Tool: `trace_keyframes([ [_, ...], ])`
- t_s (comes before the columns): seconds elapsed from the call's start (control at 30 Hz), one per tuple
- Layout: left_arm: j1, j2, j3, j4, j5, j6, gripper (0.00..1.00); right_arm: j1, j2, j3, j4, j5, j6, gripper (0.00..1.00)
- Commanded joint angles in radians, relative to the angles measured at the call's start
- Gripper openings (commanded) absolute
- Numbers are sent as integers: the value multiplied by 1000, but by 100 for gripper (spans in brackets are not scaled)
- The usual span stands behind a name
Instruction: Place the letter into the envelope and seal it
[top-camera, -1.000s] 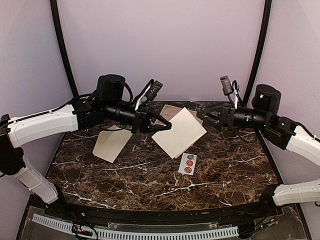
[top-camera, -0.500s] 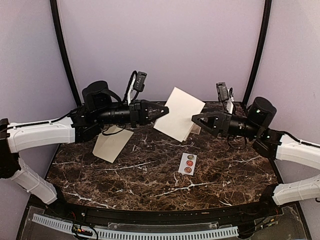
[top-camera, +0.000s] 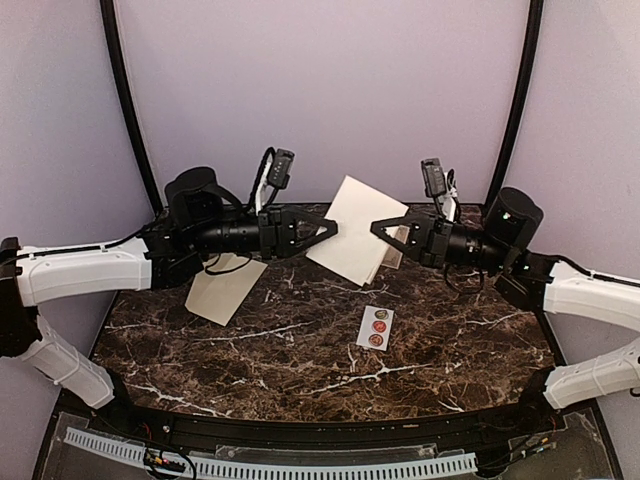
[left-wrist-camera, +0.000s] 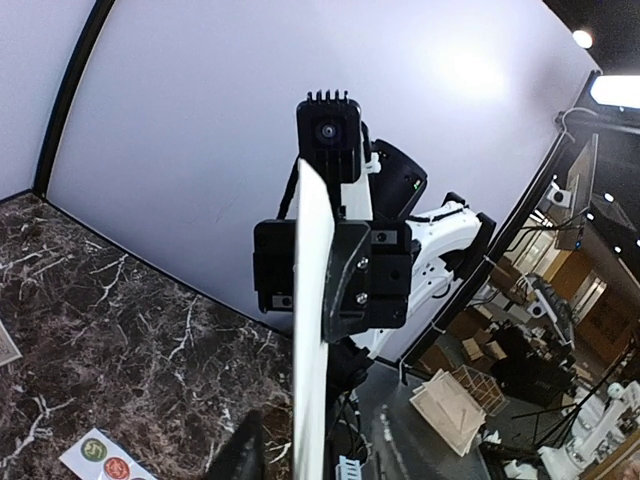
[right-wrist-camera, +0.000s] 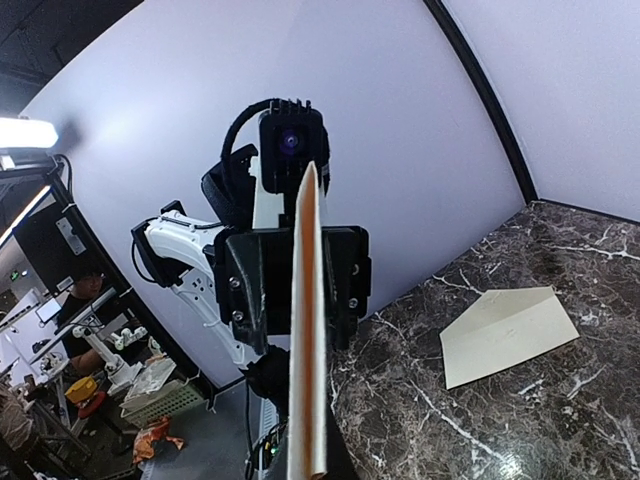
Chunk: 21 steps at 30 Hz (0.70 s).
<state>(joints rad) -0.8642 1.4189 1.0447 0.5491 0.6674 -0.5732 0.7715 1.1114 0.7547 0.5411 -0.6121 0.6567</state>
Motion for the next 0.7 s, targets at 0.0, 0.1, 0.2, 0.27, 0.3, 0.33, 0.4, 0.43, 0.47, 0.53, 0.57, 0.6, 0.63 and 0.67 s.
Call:
trace_keyframes([
  [0.0, 0, -13, 62, -113, 0, 57, 55, 6, 7, 73, -106, 7, -95, 0],
  [0.1, 7, -6, 106, -183, 6, 92, 63, 5, 27, 125, -250, -39, -167, 0],
  [0.2, 13, 20, 151, -254, 28, 123, 63, 6, 51, 164, -364, -91, -215, 0],
  [0.27, 13, 41, 185, -303, 42, 146, 64, 6, 64, 182, -411, -125, -237, 0],
  [0.3, 14, 46, 204, -326, 48, 157, 64, 6, 72, 192, -438, -137, -252, 0],
  [0.33, 14, 56, 212, -335, 59, 166, 64, 6, 76, 201, -465, -141, -266, 0],
  [0.4, 13, 70, 231, -355, 70, 174, 59, 6, 82, 212, -497, -154, -287, 0],
  [0.43, 14, 73, 239, -366, 72, 177, 53, 6, 85, 218, -515, -154, -299, 0],
  [0.47, 14, 79, 246, -371, 74, 180, 50, 6, 85, 222, -526, -153, -306, 0],
  [0.53, 15, 88, 248, -374, 85, 178, 39, 6, 85, 231, -538, -152, -318, 0],
  [0.57, 13, 94, 249, -369, 91, 175, 32, 6, 86, 234, -538, -152, -322, 0],
  [0.6, 14, 97, 249, -367, 100, 168, 29, 6, 87, 235, -538, -151, -325, 0],
  [0.63, 14, 101, 248, -364, 104, 164, 25, 6, 88, 237, -537, -150, -328, 0],
  [0.67, 14, 102, 245, -361, 110, 158, 24, 5, 89, 238, -538, -150, -329, 0],
])
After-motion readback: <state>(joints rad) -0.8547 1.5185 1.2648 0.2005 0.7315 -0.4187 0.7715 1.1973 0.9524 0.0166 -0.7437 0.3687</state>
